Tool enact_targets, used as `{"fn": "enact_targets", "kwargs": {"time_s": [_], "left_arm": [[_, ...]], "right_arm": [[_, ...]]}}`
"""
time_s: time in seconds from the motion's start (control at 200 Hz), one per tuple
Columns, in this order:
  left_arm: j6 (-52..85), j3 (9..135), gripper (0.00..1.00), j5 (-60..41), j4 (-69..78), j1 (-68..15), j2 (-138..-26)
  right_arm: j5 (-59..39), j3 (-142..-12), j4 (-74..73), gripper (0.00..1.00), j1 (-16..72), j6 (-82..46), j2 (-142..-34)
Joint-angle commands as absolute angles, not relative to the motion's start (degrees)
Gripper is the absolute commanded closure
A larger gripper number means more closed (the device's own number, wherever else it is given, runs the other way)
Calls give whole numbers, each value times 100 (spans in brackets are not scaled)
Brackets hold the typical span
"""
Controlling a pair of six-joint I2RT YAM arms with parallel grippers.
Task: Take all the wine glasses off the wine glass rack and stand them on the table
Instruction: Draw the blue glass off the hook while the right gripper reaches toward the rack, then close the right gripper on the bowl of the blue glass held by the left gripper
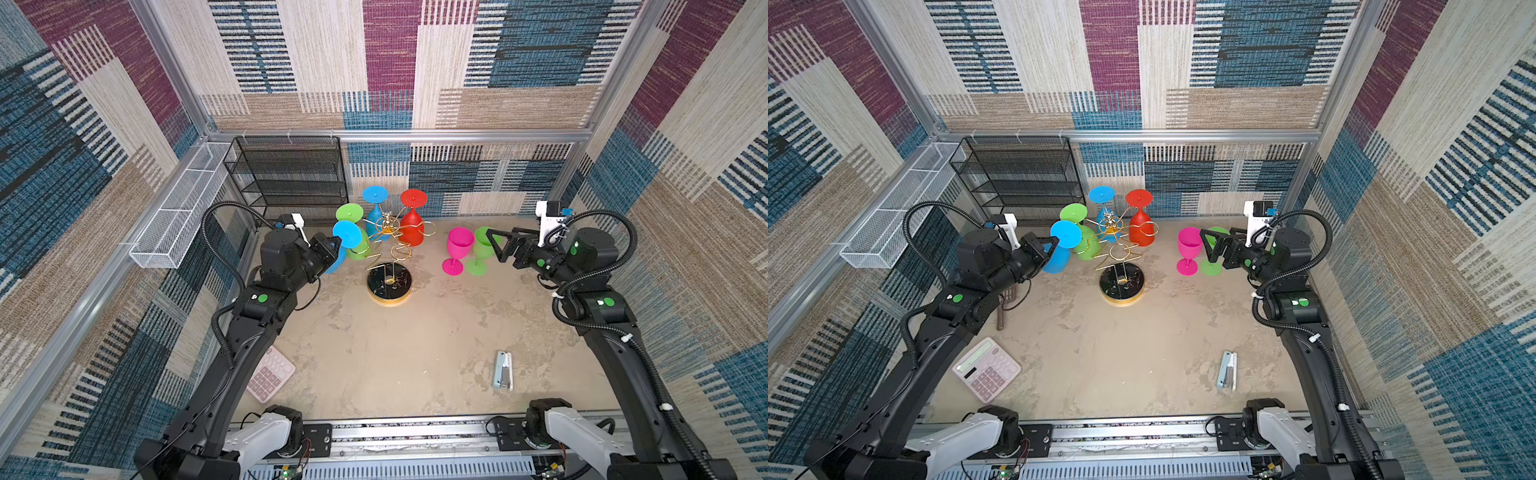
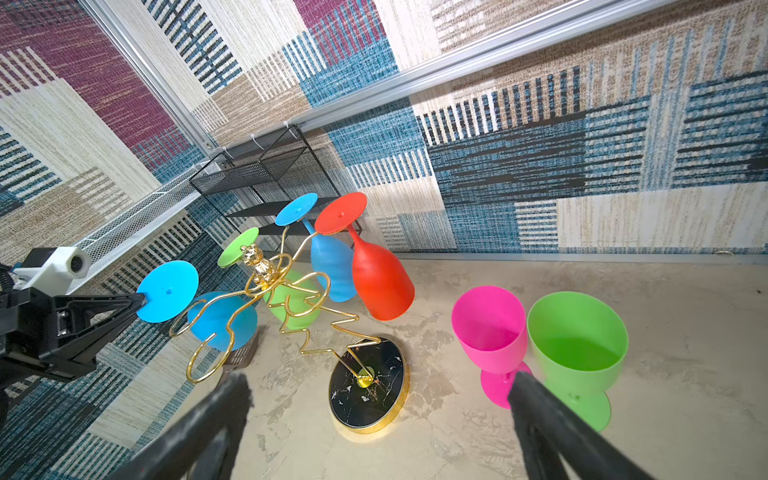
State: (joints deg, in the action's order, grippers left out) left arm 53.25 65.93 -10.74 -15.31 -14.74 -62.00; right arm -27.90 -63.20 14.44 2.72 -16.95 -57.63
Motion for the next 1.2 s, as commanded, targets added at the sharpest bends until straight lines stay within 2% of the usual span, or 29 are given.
{"fn": "enact_targets", "kwargs": {"time_s": [0.0, 0.27, 0.451, 0.731, 0.902, 1.192], "left_arm": [[5597, 6337, 100, -1200, -1497, -1317, -5878], [5689, 6005, 100, -2647, -2064, -392, -5042], [5633, 6107, 100, -4278, -2335, 118, -5000], [5119, 6434, 100, -5366, -3005, 367, -4970], [4893, 6516, 100, -5669, -3238, 420, -4940], [5209, 6471, 100, -6367, -2676, 431, -4956]], "right_arm": [[-2733, -6382, 1379, 1, 280, -1626, -5741], [-3115, -6381, 1305, 1, 281, -1350, -5759], [-3445, -6381, 1201, 1, 425, -1038, -5674], [-3042, -6417, 1163, 1, 2020, -200, -5774], [-3076, -6207, 854, 1, 2654, 46, -5827], [-2796, -5683, 4, 1, 3591, 473, -6055]]}}
